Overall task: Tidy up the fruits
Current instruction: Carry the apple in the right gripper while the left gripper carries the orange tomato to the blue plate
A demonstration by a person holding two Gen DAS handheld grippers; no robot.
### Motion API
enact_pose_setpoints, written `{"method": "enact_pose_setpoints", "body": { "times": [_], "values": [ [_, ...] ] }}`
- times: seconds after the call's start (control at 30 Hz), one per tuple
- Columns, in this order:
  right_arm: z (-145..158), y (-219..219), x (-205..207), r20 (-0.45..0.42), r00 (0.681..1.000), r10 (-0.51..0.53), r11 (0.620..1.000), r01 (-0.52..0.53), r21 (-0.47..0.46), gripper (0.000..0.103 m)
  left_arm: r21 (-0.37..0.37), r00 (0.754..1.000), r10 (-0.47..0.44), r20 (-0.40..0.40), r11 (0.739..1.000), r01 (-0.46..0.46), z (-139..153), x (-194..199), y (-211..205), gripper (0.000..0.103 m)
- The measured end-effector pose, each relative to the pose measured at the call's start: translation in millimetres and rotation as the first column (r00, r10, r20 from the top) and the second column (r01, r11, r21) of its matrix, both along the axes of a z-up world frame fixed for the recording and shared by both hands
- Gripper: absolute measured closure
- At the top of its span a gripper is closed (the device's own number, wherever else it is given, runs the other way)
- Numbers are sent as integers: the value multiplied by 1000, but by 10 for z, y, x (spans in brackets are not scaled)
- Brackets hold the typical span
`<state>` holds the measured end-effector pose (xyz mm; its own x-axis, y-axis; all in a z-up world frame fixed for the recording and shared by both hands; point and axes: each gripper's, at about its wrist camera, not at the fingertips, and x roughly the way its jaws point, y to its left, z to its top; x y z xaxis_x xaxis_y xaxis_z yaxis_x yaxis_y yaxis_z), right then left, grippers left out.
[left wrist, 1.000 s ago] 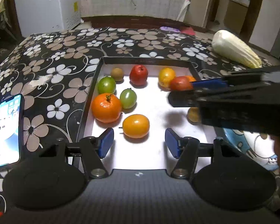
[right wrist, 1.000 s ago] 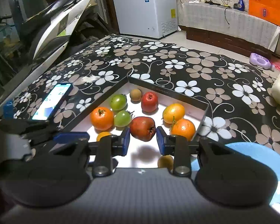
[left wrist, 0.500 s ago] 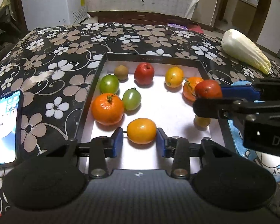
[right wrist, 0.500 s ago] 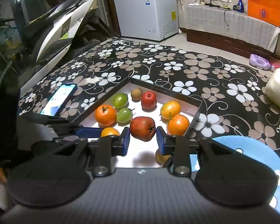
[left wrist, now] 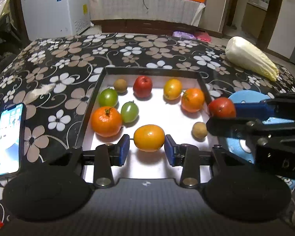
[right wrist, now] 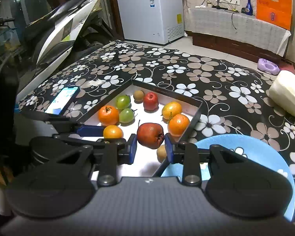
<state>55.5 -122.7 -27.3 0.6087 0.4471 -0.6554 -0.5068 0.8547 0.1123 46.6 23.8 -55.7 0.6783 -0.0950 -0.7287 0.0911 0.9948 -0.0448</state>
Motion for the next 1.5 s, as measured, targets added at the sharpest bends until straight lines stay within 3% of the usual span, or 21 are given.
{"method": "enact_pose_setpoints", "body": {
  "times": [0.67,1.5],
  "values": [
    [73,-229,-200,21,997,-69,998,69,8,69,14,997,-45,55,999,44,191,-101,-244,58],
    [150,-642,-289,45,987,-155,988,154,26,69,4,991,-110,71,994,110,210,-104,-652,58]
  ]
}}
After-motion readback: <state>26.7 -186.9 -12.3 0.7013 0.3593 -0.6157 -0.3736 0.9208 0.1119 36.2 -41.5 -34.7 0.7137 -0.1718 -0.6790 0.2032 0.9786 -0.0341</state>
